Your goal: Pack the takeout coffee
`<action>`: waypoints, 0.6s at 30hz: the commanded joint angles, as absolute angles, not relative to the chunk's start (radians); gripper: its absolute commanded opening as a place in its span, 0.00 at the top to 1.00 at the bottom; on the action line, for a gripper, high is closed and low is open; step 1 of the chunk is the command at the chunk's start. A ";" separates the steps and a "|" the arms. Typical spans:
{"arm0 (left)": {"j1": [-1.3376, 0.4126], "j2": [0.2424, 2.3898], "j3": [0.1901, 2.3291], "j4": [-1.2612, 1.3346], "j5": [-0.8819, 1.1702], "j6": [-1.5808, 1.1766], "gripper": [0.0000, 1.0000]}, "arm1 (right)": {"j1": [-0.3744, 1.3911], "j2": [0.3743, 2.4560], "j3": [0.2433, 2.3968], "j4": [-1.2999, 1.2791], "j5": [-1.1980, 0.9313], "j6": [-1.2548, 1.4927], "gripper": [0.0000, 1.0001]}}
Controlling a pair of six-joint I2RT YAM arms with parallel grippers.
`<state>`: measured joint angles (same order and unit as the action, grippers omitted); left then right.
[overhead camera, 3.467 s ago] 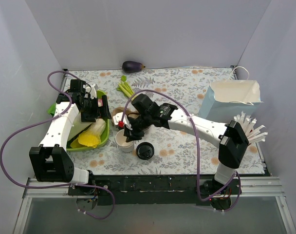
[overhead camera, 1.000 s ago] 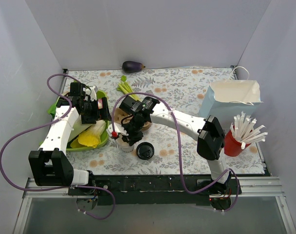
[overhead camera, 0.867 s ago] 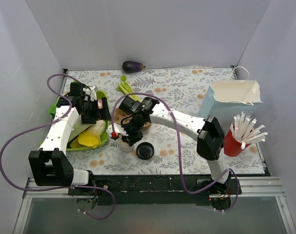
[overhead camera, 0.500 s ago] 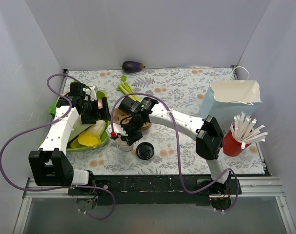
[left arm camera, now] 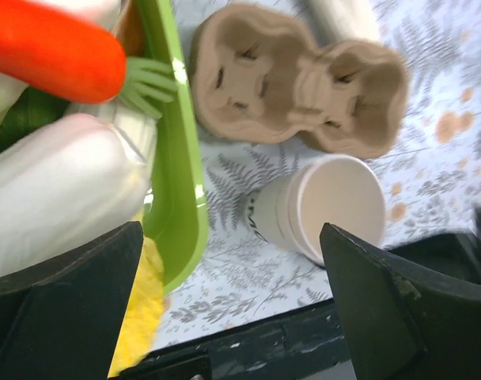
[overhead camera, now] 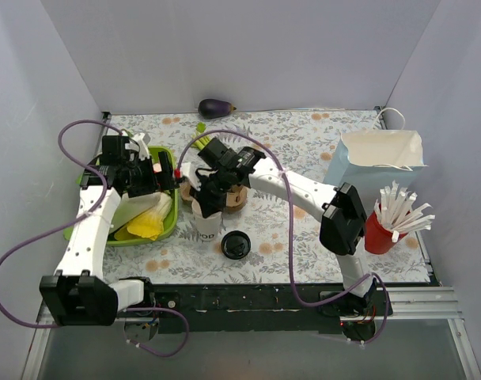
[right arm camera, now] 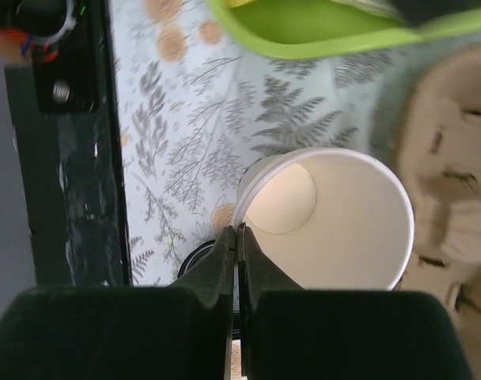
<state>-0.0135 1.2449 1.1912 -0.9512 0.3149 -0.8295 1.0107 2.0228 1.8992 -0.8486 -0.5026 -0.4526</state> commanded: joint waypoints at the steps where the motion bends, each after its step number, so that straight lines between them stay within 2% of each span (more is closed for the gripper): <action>1: -0.006 1.118 1.201 -0.900 0.393 -0.920 0.03 | 0.925 1.968 1.940 -0.683 -0.463 -0.028 0.99; 9: -0.006 1.109 1.111 -0.882 0.532 -1.003 0.03 | 0.871 1.925 1.875 -0.526 -0.457 0.150 0.99; 18: -0.006 1.160 1.045 -0.816 0.644 -1.060 0.04 | 0.862 1.933 1.882 -0.488 -0.486 0.169 0.99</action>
<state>-0.0090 1.1606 1.0565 -0.8734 0.5537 -1.0222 0.8650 1.9770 1.8790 -0.5453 -0.4591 0.1368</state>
